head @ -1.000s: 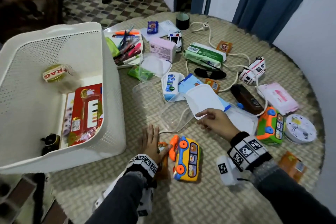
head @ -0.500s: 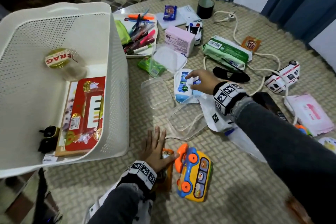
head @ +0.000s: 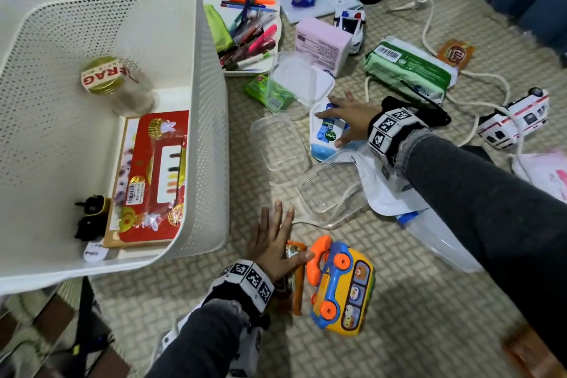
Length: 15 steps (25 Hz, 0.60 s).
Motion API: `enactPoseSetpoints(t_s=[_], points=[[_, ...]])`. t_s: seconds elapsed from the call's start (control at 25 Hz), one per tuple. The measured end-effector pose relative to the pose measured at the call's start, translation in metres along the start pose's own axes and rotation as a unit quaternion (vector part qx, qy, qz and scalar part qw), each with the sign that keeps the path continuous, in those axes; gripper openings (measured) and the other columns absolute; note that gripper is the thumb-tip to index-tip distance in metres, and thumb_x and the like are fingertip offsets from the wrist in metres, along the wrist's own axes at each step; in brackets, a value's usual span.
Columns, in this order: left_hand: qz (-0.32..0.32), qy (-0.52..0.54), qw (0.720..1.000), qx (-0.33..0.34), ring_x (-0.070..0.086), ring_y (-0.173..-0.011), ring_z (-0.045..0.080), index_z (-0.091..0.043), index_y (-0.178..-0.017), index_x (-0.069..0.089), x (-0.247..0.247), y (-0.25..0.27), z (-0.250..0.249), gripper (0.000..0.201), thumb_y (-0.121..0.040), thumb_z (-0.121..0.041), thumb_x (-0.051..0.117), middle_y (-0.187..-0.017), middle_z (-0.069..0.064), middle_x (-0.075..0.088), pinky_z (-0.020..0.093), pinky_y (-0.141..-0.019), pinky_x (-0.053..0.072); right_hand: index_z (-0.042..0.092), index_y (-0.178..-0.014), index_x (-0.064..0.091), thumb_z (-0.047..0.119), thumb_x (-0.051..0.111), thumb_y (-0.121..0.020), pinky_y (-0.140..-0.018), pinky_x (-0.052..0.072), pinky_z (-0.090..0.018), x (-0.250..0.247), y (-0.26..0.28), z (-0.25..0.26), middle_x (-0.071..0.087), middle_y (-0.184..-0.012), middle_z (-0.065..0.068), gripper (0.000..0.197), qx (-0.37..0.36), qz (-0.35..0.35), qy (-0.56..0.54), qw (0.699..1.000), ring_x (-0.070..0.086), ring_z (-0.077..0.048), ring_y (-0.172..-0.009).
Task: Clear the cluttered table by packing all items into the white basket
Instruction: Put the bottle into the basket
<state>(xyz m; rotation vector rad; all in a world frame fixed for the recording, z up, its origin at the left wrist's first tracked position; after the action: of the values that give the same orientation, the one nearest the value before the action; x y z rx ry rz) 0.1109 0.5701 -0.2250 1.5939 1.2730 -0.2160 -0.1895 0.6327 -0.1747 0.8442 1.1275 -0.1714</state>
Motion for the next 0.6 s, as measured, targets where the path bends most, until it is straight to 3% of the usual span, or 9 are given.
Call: enactPoseSetpoints(t_s=[0.12, 0.24, 0.28, 0.44, 0.6], points=[[-0.001, -0.005, 1.000, -0.004, -0.034, -0.137, 0.018, -0.032, -0.149, -0.013, 0.000, 0.000, 0.000, 0.095, -0.085, -0.064, 0.049, -0.152, -0.006, -0.033, 0.042, -0.115, -0.012, 0.034, -0.132, 0.044, 0.036, 0.083, -0.067, -0.112, 0.017, -0.061, -0.002, 0.006, 0.001, 0.009, -0.158, -0.006, 0.076, 0.004, -0.026, 0.005, 1.000, 0.003, -0.038, -0.145], [-0.001, -0.004, 1.000, -0.004, -0.033, -0.138, 0.019, -0.032, -0.149, -0.013, 0.000, 0.000, 0.000, 0.095, -0.084, -0.065, 0.049, -0.152, -0.007, -0.033, 0.042, -0.114, -0.013, 0.023, -0.120, 0.050, 0.029, 0.084, -0.067, -0.101, 0.032, -0.044, -0.006, 0.011, 0.008, 0.038, -0.141, -0.006, 0.064, -0.014, -0.037, -0.001, 0.999, 0.035, -0.030, -0.132], [-0.001, 0.000, 1.000, -0.004, -0.034, -0.137, 0.018, -0.032, -0.149, -0.013, 0.001, 0.001, 0.000, 0.095, -0.084, -0.065, 0.049, -0.152, -0.007, -0.033, 0.042, -0.114, -0.014, 0.023, -0.122, 0.049, 0.030, 0.083, -0.068, -0.096, 0.033, -0.042, -0.008, 0.014, 0.011, 0.042, -0.135, -0.006, 0.065, -0.015, -0.039, 0.011, 0.999, 0.039, -0.028, -0.126], [-0.001, 0.004, 1.000, 0.000, -0.035, -0.135, 0.015, -0.033, -0.149, -0.012, 0.000, 0.001, 0.001, 0.095, -0.085, -0.064, 0.049, -0.153, -0.007, -0.032, 0.041, -0.114, -0.013, 0.030, -0.127, 0.052, 0.041, 0.082, -0.067, -0.097, 0.032, -0.042, -0.012, 0.017, 0.016, 0.040, -0.132, -0.007, 0.068, 0.004, -0.055, 0.085, 0.995, 0.032, -0.028, -0.126], [0.004, 0.011, 1.000, 0.002, -0.036, -0.134, 0.014, -0.033, -0.149, -0.012, 0.002, -0.001, 0.002, 0.095, -0.084, -0.065, 0.049, -0.152, -0.007, -0.033, 0.043, -0.114, -0.013, 0.025, -0.116, 0.050, 0.032, 0.083, -0.067, -0.102, 0.026, -0.045, -0.008, 0.021, 0.016, 0.052, -0.124, -0.001, 0.060, 0.011, -0.059, 0.056, 0.997, 0.039, -0.023, -0.124]])
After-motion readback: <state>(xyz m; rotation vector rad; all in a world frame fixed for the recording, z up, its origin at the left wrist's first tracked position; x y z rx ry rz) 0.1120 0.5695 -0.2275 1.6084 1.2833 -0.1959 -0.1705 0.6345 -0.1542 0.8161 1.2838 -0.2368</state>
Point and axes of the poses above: each hand's wrist, its own y-axis away from the middle knuckle, its own x-axis out of the palm, z = x × y, the point moved 4 cm from there along -y, towards the middle knuckle
